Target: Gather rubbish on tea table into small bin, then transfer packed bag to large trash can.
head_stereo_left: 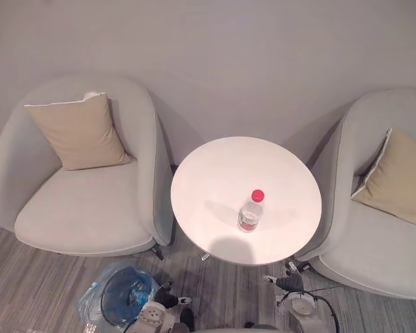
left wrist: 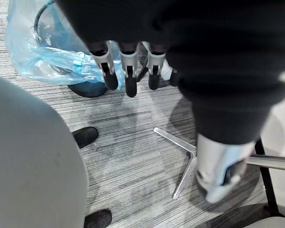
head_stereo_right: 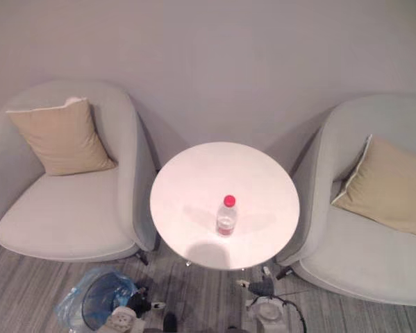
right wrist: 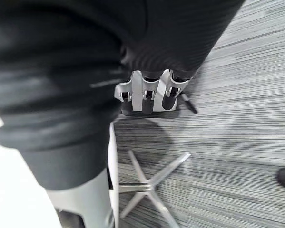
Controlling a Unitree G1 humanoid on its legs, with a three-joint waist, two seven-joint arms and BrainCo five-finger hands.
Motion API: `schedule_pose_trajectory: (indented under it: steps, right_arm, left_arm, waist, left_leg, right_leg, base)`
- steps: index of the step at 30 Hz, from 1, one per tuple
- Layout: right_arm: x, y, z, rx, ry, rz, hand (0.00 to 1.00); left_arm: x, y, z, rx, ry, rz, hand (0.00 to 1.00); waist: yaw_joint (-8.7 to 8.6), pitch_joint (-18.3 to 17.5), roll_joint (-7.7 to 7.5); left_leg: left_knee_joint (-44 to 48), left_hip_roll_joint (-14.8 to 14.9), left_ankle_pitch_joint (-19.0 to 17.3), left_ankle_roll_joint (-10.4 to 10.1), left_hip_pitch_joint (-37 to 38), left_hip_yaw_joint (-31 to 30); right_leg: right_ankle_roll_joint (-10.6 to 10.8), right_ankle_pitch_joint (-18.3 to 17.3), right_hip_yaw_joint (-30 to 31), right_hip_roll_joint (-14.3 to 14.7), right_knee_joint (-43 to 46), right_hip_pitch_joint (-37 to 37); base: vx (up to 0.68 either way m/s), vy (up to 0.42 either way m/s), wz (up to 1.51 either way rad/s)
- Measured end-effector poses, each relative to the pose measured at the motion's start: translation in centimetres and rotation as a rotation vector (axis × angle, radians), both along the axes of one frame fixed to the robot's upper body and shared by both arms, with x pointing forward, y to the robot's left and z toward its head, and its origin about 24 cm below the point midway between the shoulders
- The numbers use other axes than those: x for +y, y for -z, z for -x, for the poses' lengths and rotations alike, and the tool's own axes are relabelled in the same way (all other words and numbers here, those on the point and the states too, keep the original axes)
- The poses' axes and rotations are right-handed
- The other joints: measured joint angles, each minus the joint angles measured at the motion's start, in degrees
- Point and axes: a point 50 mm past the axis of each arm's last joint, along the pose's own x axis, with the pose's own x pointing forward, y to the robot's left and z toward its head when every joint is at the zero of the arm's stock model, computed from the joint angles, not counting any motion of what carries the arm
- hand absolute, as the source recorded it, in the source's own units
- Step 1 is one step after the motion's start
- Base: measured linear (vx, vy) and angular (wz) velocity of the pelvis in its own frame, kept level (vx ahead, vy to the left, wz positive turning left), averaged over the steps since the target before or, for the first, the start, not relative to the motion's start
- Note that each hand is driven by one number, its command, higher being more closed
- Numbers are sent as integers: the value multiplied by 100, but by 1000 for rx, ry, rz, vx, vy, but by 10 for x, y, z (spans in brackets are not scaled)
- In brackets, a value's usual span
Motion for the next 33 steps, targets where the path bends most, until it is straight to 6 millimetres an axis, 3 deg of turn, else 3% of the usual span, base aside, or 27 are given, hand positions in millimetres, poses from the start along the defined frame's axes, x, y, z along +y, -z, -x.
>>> schedule_pose_trajectory:
  steps: [14,16,17,20,26,33]
  right_arm:
    - [-20,-22,-2,-70,15,120,0]
    - [-29,-59,-14,-250,30,147,0]
    - [-37,-98,-18,-439,9,174,0]
    - [-36,-142,-17,-675,-35,193,0]
    - [-23,-131,0,-643,-25,142,0]
    - [-21,-134,-4,-661,-35,137,0]
  left_arm:
    - [-2,0,2,1,33,-5,0]
    - [-2,0,2,4,33,-2,0]
    - [-3,1,4,7,31,1,0]
    - [-1,2,8,16,23,4,0]
    - [-1,3,12,28,30,24,0]
    - [-2,3,12,26,32,26,0]
  waist:
    - [-50,-13,18]
    - [-84,-34,55]
    - [-108,-74,85]
    - [-107,-172,71]
    - [-115,-256,59]
    - [-104,-258,62]
  left_leg:
    - [3,-27,7,8,-57,-205]
    - [6,-30,6,8,-63,-209]
    - [12,-34,6,8,-65,-207]
    - [15,-24,5,7,-64,-210]
    - [17,-24,-2,1,-60,-209]
    - [16,-22,-14,-11,-62,-198]
  right_leg:
    - [5,-1,-104,2,-44,24]
    - [6,-1,-94,-1,-34,10]
    - [6,-1,-68,-7,-31,6]
    - [7,-3,-67,0,-37,8]
    - [10,-2,-37,-4,-78,8]
    - [13,1,-23,1,-108,12]
  base:
    - [15,-9,2]
    - [-20,-2,0]
    - [-34,1,0]
    - [-12,-1,0]
    - [-33,-9,-2]
    - [0,0,0]
